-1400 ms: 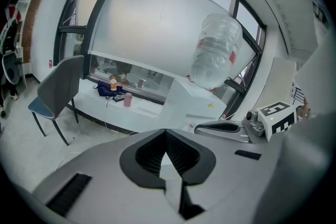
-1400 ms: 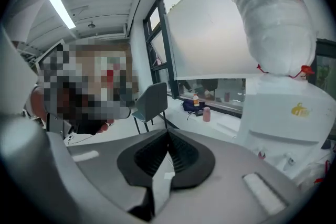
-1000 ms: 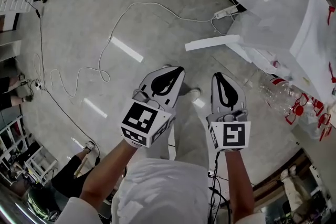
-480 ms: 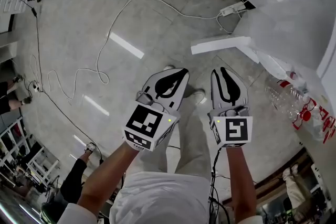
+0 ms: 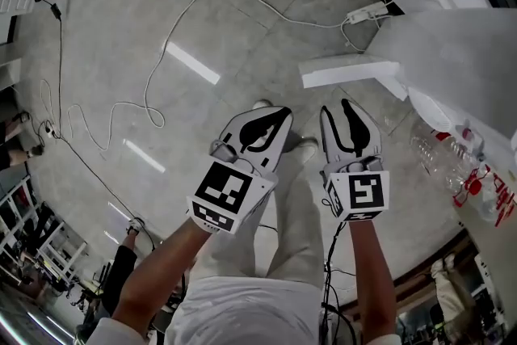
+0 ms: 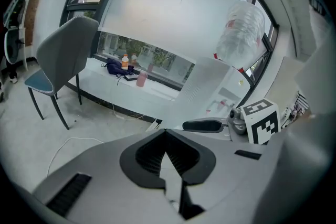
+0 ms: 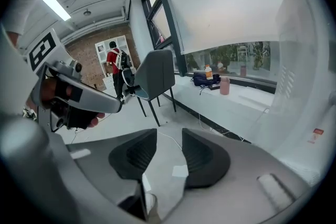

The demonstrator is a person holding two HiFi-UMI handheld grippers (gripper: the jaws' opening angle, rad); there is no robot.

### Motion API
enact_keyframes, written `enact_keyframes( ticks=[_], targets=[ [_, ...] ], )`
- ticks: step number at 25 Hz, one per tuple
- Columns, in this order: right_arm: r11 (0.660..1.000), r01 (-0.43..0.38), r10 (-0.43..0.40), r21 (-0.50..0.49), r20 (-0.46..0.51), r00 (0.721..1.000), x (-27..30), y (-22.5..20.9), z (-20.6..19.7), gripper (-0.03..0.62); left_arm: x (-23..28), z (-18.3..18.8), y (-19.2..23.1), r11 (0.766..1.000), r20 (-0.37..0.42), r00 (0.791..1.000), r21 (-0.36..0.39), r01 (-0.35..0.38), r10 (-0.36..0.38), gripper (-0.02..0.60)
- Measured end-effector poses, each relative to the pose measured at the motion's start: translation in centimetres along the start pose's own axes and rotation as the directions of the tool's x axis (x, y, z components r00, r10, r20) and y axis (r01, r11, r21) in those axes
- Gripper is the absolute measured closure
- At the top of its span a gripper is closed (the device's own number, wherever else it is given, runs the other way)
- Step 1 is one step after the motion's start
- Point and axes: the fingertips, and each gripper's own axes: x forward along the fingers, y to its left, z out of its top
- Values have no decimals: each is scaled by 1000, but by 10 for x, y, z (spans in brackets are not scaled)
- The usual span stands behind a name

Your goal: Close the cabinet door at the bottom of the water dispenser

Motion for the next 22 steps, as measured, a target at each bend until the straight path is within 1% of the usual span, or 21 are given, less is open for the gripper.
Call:
enact_keyframes(
  ticks=[7, 13, 22],
  targets=[
    [999, -26, 25, -19, -46, 999, 28, 4, -20, 410, 11, -15, 18, 1000, -13, 1000, -14, -3, 3, 577],
    [998, -40, 36, -48, -80, 996, 48, 10, -34, 407, 17, -22, 24, 1000, -13, 1000, -23, 6, -6, 577],
    [996, -23, 13, -82, -126, 992, 74, 4, -53, 416, 23, -33, 38, 999, -20, 1000, -39, 6, -7, 577]
  ],
)
